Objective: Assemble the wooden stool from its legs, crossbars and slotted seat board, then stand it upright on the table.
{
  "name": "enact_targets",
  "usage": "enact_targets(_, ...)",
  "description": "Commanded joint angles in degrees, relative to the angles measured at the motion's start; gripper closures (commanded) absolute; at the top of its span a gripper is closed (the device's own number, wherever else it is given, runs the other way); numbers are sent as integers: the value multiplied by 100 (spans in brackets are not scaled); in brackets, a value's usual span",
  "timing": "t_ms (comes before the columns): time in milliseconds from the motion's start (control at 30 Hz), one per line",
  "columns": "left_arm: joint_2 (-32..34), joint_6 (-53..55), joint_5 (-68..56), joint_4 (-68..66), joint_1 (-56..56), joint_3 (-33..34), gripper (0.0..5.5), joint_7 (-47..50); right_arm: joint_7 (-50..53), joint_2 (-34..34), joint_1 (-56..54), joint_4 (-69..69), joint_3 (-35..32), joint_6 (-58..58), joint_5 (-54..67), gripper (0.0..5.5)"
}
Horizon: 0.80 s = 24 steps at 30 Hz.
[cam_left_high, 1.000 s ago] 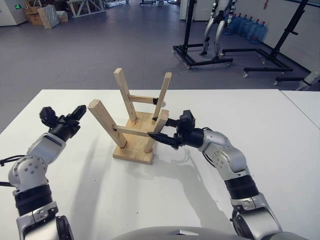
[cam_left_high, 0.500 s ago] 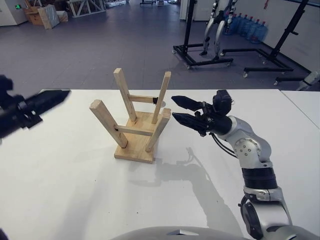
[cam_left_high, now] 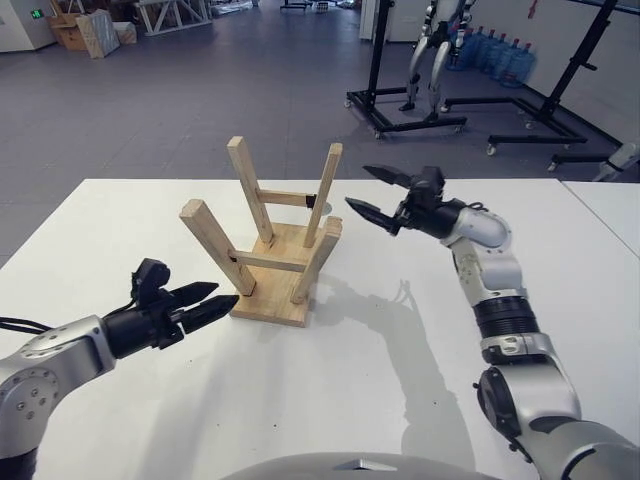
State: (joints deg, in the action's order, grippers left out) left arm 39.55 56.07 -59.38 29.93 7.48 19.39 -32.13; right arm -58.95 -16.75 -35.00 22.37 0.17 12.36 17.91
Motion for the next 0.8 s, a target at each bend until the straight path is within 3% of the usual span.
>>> enact_targets(33, -206, 95, -80, 166, -218, -319, 195, 307, -63, 309, -41, 134, 308, 474, -190, 194)
enact_targets(300, -344, -89, 215, 29, -281, -684, 195, 512, -531, 465, -68, 521, 575, 929, -121, 194)
enact_targets(533, -510, -464, 714, -601, -533, -474, 195, 775, -740, 548, 513, -967, 769, 35, 619, 194)
enact_targets(800, -642, -659, 1467, -1255, -1444, -723, 195, 1056, -440, 876, 979, -2115, 1786, -566, 334, 194)
